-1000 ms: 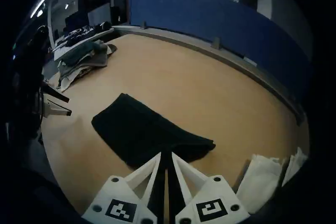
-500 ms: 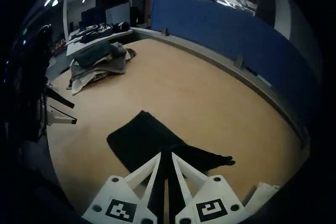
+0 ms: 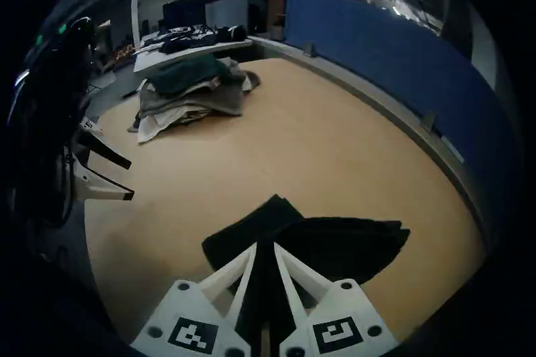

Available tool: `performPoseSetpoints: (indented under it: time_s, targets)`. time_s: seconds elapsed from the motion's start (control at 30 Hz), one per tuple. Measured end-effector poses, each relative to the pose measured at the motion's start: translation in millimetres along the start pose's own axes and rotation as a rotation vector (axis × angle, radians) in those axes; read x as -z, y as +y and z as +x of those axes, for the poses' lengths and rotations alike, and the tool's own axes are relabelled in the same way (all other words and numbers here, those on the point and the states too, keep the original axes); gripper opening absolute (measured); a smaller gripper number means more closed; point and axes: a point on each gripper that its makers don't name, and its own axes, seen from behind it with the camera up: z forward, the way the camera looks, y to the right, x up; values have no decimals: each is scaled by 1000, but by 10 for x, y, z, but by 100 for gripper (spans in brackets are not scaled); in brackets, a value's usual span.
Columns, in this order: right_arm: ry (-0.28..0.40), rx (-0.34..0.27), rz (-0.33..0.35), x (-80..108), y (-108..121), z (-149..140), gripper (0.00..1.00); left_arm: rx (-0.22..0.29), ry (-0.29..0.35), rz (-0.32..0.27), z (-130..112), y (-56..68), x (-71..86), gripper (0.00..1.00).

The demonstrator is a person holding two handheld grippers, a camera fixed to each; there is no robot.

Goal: Fold towel

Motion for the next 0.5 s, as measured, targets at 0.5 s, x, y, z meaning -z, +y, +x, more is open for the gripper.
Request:
performPoseSetpoints:
  time_s: [0.5]
  targets:
    - [-75,-76,107,-551,-460,-371,4,25,-7,-1,-129,-28,-17,97]
